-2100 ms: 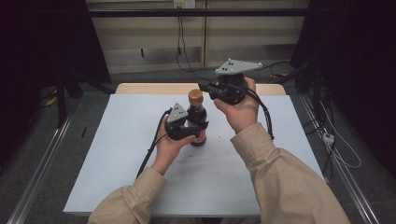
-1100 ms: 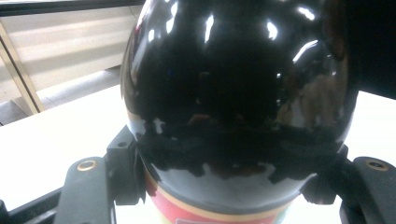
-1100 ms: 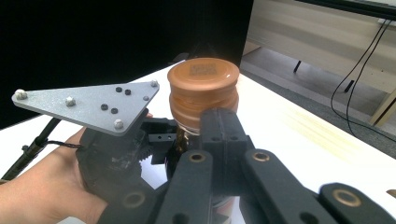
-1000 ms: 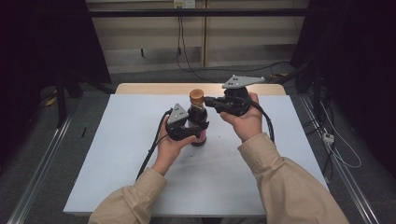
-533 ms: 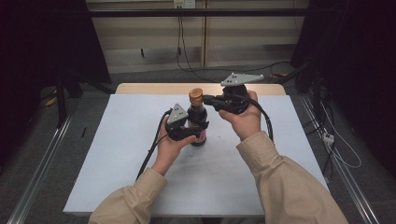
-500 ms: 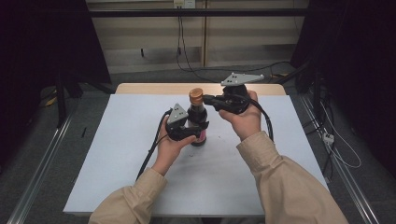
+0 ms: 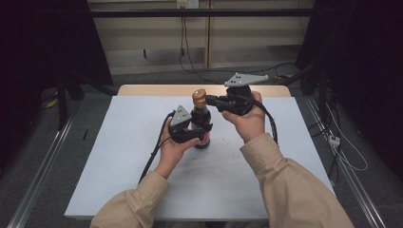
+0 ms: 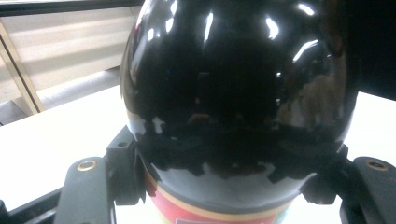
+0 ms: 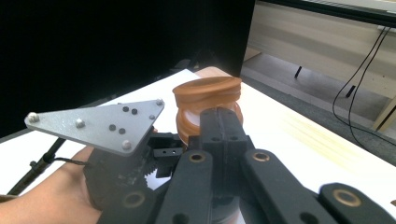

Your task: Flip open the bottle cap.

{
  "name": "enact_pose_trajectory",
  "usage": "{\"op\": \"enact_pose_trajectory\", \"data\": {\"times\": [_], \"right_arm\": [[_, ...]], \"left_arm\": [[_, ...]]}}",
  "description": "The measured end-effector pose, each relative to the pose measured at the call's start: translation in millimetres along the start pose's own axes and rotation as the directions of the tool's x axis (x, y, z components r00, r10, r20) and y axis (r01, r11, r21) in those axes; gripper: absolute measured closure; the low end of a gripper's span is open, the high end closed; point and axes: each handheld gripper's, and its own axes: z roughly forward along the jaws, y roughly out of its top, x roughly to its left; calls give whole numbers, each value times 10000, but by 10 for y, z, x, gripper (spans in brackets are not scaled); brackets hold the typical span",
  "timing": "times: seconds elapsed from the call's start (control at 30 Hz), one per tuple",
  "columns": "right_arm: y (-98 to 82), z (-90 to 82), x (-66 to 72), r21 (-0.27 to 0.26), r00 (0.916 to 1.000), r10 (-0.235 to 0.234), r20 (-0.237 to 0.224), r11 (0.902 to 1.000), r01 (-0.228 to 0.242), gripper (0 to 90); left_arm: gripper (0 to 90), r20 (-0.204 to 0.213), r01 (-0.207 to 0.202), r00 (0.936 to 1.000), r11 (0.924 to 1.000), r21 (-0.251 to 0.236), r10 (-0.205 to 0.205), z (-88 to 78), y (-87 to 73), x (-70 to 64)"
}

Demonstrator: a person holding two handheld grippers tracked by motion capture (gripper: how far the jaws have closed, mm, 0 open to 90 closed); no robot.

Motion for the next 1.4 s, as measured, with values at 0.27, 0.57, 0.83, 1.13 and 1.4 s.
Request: {"op": "enact_pose_trajectory", "data": {"times": [0.27, 0.57, 0.83, 1.13, 1.4], "right_arm": [[20, 5, 6, 69, 10000, -40, 58, 10000, 39, 900], [46, 4, 14, -9, 10000, -48, 34, 10000, 48, 900], [64, 14, 27, -40, 10000, -42, -37, 10000, 42, 900], [75, 19, 30, -4, 9999, -133, 25, 9999, 133, 900], [79, 17, 30, -83, 10000, -69, 9, 9999, 69, 900]], "left_arm": [[313, -4, 69, 10000, 10000, -6, -69, -2, -4, -1], [313, -170, 74, 9998, 10000, -61, -75, 3, -5, -10], [313, -192, 65, 9998, 10000, -64, -66, 4, -5, -13], [313, -190, 83, 9998, 9999, -88, -85, 5, -7, -12], [312, -204, 73, 9998, 9999, -84, -74, 6, -6, -14]]}}
